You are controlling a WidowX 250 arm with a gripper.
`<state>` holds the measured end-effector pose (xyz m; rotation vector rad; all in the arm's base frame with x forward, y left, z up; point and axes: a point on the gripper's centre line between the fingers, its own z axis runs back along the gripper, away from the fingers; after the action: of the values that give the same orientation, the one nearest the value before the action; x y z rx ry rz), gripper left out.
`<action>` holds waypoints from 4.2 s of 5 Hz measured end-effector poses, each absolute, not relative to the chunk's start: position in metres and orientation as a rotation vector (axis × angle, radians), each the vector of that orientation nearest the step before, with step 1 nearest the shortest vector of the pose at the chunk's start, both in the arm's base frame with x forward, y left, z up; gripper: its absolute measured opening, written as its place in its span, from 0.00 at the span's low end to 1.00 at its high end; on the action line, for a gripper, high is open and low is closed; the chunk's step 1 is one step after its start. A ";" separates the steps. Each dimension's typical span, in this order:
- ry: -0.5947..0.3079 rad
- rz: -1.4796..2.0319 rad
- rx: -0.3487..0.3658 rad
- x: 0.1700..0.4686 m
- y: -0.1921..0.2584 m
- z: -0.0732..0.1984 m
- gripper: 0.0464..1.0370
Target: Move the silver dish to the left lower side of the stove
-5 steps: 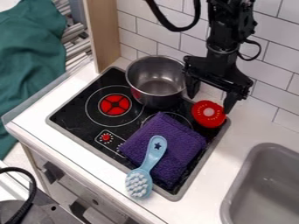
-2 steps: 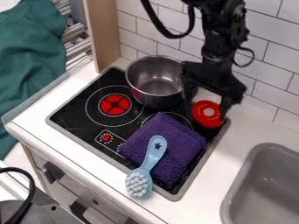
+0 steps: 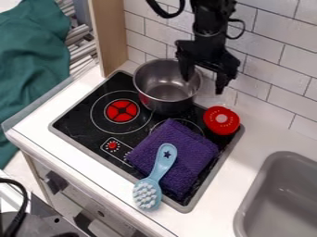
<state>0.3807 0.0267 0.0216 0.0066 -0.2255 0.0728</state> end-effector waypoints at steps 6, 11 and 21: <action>0.000 0.014 0.037 0.393 0.046 -0.027 0.31; -0.224 0.197 0.142 0.361 0.087 0.055 0.01; -0.118 0.411 0.037 0.275 0.129 -0.006 0.43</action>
<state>0.2750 0.1292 -0.0065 0.0375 -0.1182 0.4111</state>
